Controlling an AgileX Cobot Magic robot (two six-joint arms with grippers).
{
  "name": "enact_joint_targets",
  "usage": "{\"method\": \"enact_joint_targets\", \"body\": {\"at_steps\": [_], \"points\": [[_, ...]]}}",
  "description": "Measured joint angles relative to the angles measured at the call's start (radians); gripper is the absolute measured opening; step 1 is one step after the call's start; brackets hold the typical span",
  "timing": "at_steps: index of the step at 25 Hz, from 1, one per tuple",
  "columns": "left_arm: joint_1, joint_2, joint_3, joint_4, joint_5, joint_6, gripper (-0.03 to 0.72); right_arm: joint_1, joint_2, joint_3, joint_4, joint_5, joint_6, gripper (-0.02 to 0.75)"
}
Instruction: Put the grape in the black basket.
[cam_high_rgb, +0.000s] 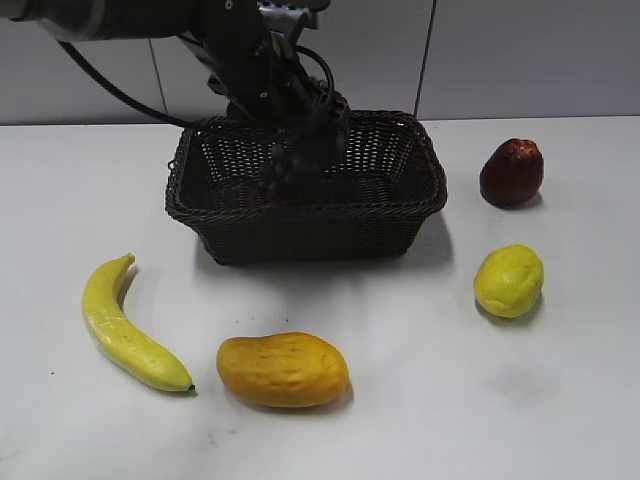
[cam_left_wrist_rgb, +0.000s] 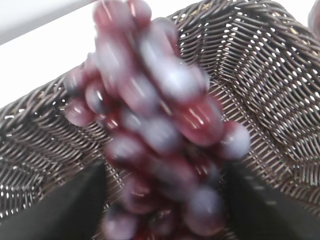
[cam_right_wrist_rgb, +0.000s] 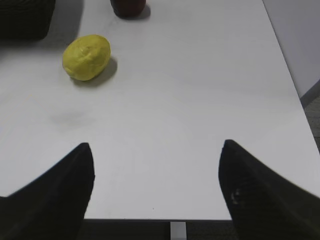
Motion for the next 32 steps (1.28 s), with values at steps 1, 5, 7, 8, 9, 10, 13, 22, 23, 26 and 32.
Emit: {"method": "enact_joint_targets", "body": {"at_steps": [1, 5, 7, 8, 9, 10, 13, 22, 23, 26, 32], "points": [[0.0, -0.003, 0.0, -0.01, 0.007, 0.0, 0.61, 0.0, 0.0, 0.0, 0.0, 0.0, 0.0, 0.589], [0.002, -0.032, 0.0, -0.014, 0.039, 0.0, 0.646, 0.0, 0.0, 0.0, 0.0, 0.0, 0.0, 0.589], [0.011, -0.058, 0.0, -0.016, 0.049, 0.0, 0.648, 0.0, 0.0, 0.0, 0.0, 0.0, 0.0, 0.589], [0.018, -0.071, 0.0, -0.019, 0.057, 0.0, 0.648, 0.0, 0.0, 0.0, 0.0, 0.0, 0.0, 0.589], [0.028, -0.087, 0.0, -0.024, 0.067, 0.0, 0.648, 0.0, 0.0, 0.0, 0.0, 0.0, 0.0, 0.589], [0.042, -0.102, 0.0, -0.032, 0.081, 0.0, 0.648, 0.0, 0.0, 0.0, 0.0, 0.0, 0.0, 0.589], [0.109, -0.132, -0.001, -0.063, 0.155, 0.0, 0.643, 0.0, 0.0, 0.0, 0.0, 0.0, 0.0, 0.589], [0.375, -0.141, -0.001, -0.16, 0.517, 0.0, 0.595, 0.0, 0.0, 0.0, 0.0, 0.0, 0.0, 0.589], [0.392, -0.141, -0.001, -0.149, 0.546, 0.0, 0.589, 0.0, 0.0, 0.0, 0.0, 0.0, 0.0, 0.589], [0.447, -0.141, -0.001, -0.095, 0.574, 0.001, 0.58, 0.0, 0.0, 0.0, 0.0, 0.0, 0.0, 0.589], [0.509, -0.141, -0.001, 0.01, 0.579, 0.005, 0.577, 0.0, 0.0, 0.0, 0.0, 0.0, 0.0, 0.589]]}}
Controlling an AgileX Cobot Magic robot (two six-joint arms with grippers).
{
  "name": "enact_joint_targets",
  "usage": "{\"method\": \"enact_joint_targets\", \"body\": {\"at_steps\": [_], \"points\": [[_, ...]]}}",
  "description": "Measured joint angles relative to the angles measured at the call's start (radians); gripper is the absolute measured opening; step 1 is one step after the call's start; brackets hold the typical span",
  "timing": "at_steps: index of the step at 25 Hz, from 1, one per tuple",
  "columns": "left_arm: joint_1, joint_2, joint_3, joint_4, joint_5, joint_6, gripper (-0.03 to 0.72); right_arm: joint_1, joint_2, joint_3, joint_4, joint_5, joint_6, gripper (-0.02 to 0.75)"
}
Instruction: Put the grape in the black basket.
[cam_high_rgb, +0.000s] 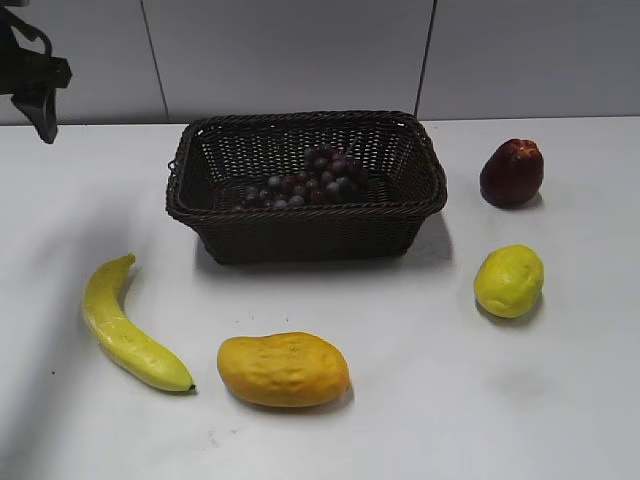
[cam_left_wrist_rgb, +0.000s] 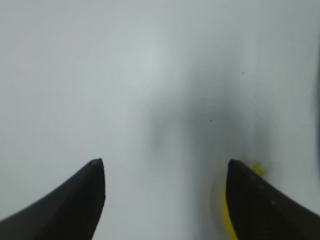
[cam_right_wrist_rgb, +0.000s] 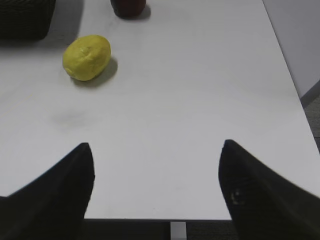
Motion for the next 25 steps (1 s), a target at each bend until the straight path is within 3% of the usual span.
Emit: {"method": "enact_joint_targets", "body": {"at_steps": [6, 15, 18, 25], "points": [[0.042, -0.005, 0.0, -0.002, 0.0, 0.003, 0.575, 0.0, 0.0, 0.0, 0.0, 0.0, 0.0, 0.589], [0.049, -0.123, 0.014, -0.018, 0.001, 0.005, 0.575, 0.0, 0.0, 0.0, 0.0, 0.0, 0.0, 0.589], [0.049, -0.191, 0.085, -0.01, -0.001, 0.005, 0.575, 0.0, 0.0, 0.0, 0.0, 0.0, 0.0, 0.589], [0.049, -0.369, 0.376, 0.026, 0.002, 0.006, 0.575, 0.0, 0.0, 0.0, 0.0, 0.0, 0.0, 0.589]]}}
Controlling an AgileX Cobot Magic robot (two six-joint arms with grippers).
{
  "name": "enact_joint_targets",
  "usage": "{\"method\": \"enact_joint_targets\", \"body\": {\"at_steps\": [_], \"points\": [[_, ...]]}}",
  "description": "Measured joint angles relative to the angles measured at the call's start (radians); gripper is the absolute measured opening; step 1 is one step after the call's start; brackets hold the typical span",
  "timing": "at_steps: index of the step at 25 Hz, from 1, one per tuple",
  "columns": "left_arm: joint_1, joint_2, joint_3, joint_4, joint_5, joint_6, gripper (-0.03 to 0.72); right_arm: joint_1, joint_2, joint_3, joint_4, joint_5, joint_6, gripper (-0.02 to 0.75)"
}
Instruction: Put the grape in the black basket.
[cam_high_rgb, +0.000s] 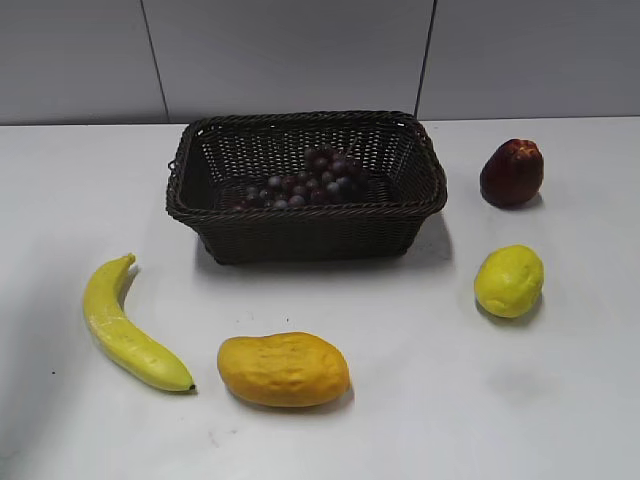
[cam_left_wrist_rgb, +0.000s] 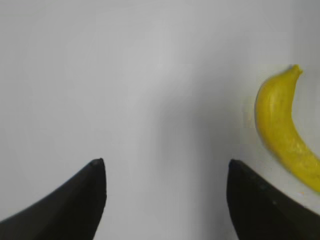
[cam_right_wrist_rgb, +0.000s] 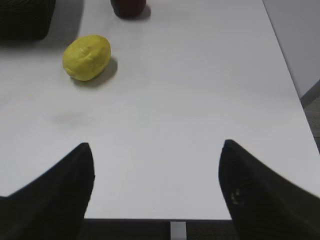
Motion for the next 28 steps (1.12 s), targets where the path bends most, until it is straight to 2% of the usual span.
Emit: {"method": "enact_joint_targets", "body": {"at_steps": [10, 28], "points": [[0.0, -0.321, 0.355, 0.002, 0.002, 0.0, 0.572, 0.0, 0.0, 0.0, 0.0, 0.0, 0.0, 0.589], [0.0, -1.027, 0.742, -0.036, -0.087, 0.002, 0.564, 0.0, 0.0, 0.0, 0.0, 0.0, 0.0, 0.589]]}}
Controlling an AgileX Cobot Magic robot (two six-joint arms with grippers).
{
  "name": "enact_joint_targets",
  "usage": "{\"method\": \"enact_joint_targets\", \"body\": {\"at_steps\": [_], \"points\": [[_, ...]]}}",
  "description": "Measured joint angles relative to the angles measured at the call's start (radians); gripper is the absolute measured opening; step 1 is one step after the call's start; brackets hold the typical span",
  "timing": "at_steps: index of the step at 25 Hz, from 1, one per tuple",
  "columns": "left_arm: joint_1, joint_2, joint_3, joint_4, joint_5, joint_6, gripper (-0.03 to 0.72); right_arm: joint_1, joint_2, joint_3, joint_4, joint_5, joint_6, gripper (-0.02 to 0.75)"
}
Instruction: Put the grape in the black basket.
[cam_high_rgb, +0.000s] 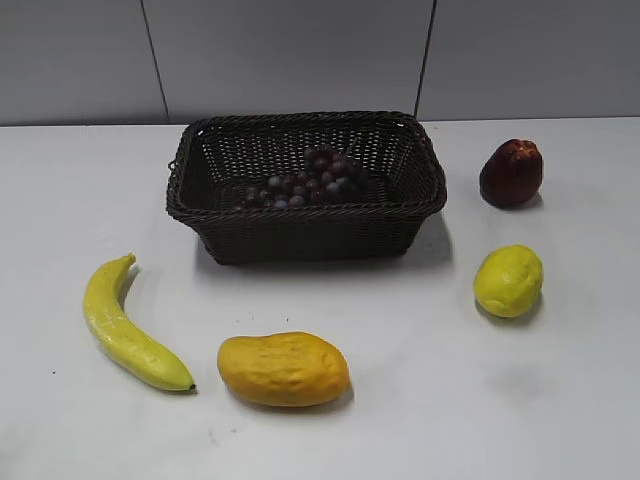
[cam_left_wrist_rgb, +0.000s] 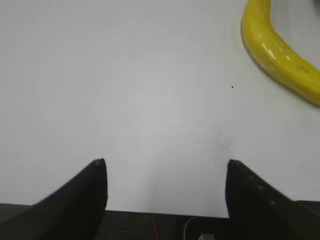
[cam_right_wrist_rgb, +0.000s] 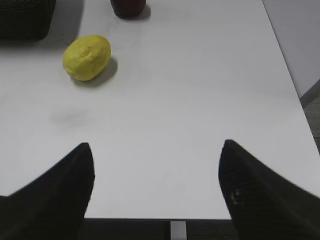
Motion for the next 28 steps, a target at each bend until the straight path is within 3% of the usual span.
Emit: {"method": "enact_joint_targets", "body": {"at_steps": [8, 22, 28], "points": [[0.0, -0.22, 0.1, -0.023, -0.029, 0.0, 0.564, 0.0, 0.0, 0.0, 0.0, 0.0, 0.0, 0.589], [0.0, -0.52, 0.102, -0.02, -0.044, 0.001, 0.549, 0.0, 0.0, 0.0, 0.0, 0.0, 0.0, 0.588], [0.0, -0.545, 0.102, -0.016, -0.043, 0.001, 0.532, 0.0, 0.001, 0.0, 0.0, 0.0, 0.0, 0.588]]}}
